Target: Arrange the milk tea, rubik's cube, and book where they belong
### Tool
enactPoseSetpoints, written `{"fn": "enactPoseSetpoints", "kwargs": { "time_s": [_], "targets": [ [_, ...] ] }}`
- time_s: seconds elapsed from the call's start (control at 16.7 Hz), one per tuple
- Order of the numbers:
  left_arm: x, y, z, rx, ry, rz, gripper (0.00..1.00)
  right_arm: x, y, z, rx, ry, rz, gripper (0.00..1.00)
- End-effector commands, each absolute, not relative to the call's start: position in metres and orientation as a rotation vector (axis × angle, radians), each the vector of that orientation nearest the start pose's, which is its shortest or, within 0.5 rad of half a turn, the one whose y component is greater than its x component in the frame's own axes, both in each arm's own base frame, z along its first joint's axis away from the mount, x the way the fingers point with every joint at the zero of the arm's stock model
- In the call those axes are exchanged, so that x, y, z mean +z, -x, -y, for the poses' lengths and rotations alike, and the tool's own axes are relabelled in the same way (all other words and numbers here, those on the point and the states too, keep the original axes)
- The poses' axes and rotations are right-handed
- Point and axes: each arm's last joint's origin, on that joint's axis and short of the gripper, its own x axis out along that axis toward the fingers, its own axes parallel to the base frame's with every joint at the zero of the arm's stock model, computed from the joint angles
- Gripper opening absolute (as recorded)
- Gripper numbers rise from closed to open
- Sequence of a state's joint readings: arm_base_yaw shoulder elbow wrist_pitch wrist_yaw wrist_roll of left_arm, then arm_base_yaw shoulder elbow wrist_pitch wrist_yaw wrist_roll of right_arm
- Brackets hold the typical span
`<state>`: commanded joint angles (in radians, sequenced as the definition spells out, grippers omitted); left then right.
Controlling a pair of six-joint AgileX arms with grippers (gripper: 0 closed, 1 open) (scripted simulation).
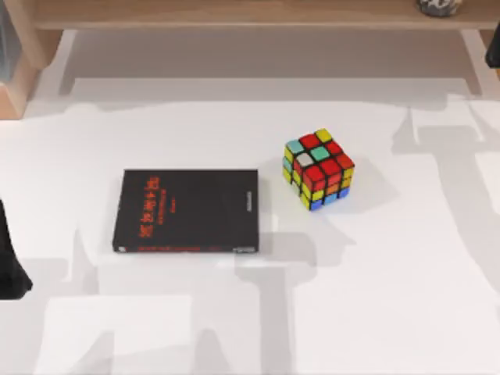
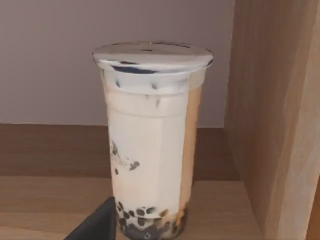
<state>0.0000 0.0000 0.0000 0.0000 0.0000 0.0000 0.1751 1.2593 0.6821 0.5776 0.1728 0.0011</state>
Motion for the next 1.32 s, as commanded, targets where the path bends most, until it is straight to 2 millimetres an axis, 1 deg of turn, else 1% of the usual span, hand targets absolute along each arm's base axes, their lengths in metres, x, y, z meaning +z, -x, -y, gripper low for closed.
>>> {"fn": "enactPoseSetpoints", "kwargs": {
  "time_s": [0.12, 0.24, 0.36, 0.48, 0.66, 0.96, 1.08, 1.2, 1.32],
  "targets": [
    [0.16, -0.106, 0.001, 0.0, 0.0, 0.0, 1.0, 0.26, -0.309, -0.057, 0.012, 0.014, 0.005, 1.0],
    [0.16, -0.106, 0.001, 0.0, 0.0, 0.0, 1.0, 0.248, -0.337, -0.068, 0.01, 0.014, 0.001, 1.0],
    [0.16, -0.106, 0.001, 0.0, 0.0, 0.0, 1.0, 0.235, -0.359, -0.077, 0.006, 0.013, 0.001, 1.0],
    [0.16, -0.106, 0.001, 0.0, 0.0, 0.0, 1.0, 0.223, -0.376, -0.084, -0.003, 0.013, -0.002, 1.0],
    [0.16, -0.106, 0.001, 0.0, 0.0, 0.0, 1.0, 0.213, -0.388, -0.088, -0.015, 0.011, 0.0, 1.0],
    [0.16, -0.106, 0.001, 0.0, 0.0, 0.0, 1.0, 0.211, -0.389, -0.086, -0.019, 0.012, -0.003, 1.0],
    [0.16, -0.106, 0.001, 0.0, 0.0, 0.0, 1.0, 0.212, -0.392, -0.087, -0.019, 0.011, -0.001, 1.0],
    [0.16, -0.106, 0.001, 0.0, 0.0, 0.0, 1.0, 0.214, -0.403, -0.089, -0.017, 0.01, 0.001, 1.0],
    [0.16, -0.106, 0.001, 0.0, 0.0, 0.0, 1.0, 0.215, -0.418, -0.093, -0.015, 0.01, 0.002, 1.0]
  ]
}}
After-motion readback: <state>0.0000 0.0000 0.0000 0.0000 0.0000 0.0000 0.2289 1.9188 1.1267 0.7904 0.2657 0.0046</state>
